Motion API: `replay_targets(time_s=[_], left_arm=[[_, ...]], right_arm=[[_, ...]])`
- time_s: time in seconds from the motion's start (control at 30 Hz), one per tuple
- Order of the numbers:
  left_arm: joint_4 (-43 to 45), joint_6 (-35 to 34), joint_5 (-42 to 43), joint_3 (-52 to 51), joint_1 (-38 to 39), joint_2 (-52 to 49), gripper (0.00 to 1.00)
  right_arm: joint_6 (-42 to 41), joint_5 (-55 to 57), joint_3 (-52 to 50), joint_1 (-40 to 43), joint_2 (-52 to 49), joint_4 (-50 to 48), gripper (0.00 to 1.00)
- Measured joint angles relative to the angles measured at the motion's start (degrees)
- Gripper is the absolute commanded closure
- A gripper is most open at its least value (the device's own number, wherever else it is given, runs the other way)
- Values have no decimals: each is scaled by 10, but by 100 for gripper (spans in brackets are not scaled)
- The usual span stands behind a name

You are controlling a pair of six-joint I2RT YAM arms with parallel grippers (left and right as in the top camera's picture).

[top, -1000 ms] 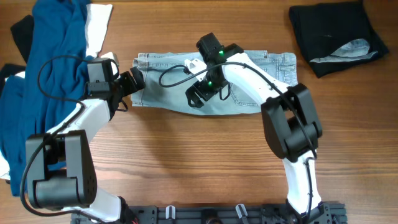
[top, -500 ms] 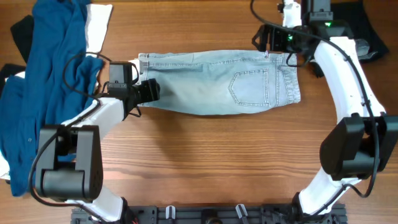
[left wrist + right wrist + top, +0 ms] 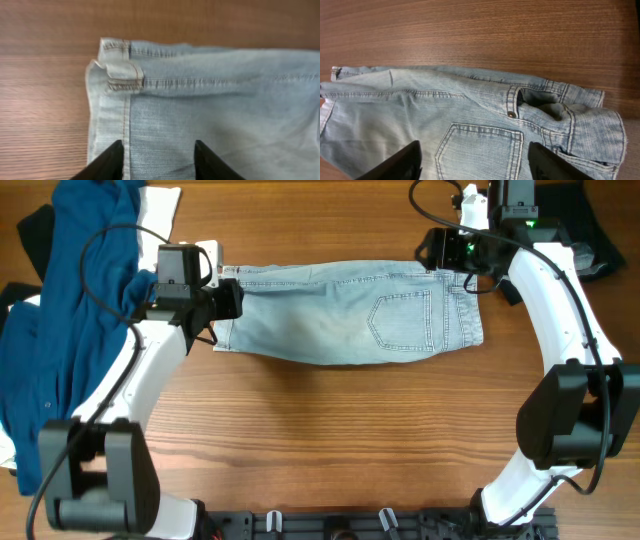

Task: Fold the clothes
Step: 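Grip both ends of the folded shorts and straighten them, then lift the right end with the right gripper and fold it leftward over the shorts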

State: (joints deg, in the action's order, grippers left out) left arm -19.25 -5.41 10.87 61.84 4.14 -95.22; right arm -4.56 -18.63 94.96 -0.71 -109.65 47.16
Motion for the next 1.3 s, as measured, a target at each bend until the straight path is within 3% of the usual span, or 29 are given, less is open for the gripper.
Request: replay_targets(time_s=[0.03, 0.07, 0.2, 0.4, 0.47, 0.57, 0.93, 1.0, 1.07, 1.13, 1.23, 1.3], left_arm=[[0, 4, 7, 0, 0, -19, 80], [0, 8, 13, 0, 0, -50, 83], [2, 2, -8, 0, 0, -115, 85], [9, -13, -26, 0, 1, -129, 86], [14, -16, -26, 0, 1, -140, 86], [14, -27, -26, 4, 2, -143, 87], [30, -63, -26, 5, 0, -148, 87], [30, -63, -26, 5, 0, -148, 87], [31, -63, -26, 5, 0, -148, 87], [31, -63, -26, 5, 0, -148, 87], [32, -68, -26, 5, 0, -148, 87], [32, -74, -26, 5, 0, -148, 87]], right_arm=[[0, 0, 0, 0, 0, 0, 34], [-2, 0, 0, 0, 0, -1, 34], [-6, 14, 0, 0, 0, 0, 32], [-30, 44, -38, 17, 0, -22, 35], [-36, 52, -79, 50, 0, -29, 28], [-43, 48, -148, 109, -1, -64, 0], [17, 4, -264, 124, -9, -217, 2], [14, -12, -267, 122, -26, -242, 8], [10, -22, -265, 119, -33, -252, 36], [7, -38, -258, 117, -47, -256, 43], [-2, -55, -253, 117, -56, -253, 96], [-15, -63, -252, 119, -66, -250, 96]])
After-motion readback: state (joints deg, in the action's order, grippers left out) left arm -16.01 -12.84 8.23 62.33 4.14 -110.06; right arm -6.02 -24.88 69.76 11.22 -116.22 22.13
